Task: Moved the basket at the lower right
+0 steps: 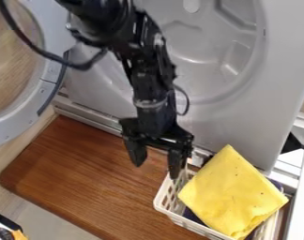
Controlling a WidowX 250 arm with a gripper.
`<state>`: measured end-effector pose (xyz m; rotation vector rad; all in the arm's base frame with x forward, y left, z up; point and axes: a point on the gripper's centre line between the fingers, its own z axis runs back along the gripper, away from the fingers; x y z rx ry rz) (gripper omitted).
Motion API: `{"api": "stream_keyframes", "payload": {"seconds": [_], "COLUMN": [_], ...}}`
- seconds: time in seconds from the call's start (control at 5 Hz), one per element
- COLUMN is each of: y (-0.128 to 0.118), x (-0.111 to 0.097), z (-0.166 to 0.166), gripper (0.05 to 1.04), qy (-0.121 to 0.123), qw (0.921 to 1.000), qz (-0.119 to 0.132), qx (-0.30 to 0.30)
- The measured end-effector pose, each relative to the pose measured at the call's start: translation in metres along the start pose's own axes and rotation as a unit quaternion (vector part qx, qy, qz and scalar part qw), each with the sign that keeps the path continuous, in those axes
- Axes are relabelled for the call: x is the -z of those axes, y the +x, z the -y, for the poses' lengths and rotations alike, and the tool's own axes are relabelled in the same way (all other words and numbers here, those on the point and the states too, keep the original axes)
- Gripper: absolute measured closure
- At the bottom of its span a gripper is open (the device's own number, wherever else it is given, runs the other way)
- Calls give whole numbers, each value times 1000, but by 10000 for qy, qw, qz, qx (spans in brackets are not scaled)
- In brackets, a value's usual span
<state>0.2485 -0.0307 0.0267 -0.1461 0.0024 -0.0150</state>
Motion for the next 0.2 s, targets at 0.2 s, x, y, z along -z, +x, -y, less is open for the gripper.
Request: {"api": "stream_keyframes", "payload": {"seconds": [0.2], "y": [-1], "x": [-25], "z": [4], "gripper": [83], "qy": [-174], "qw": [9982], "qz": [563], "qx": [95]}}
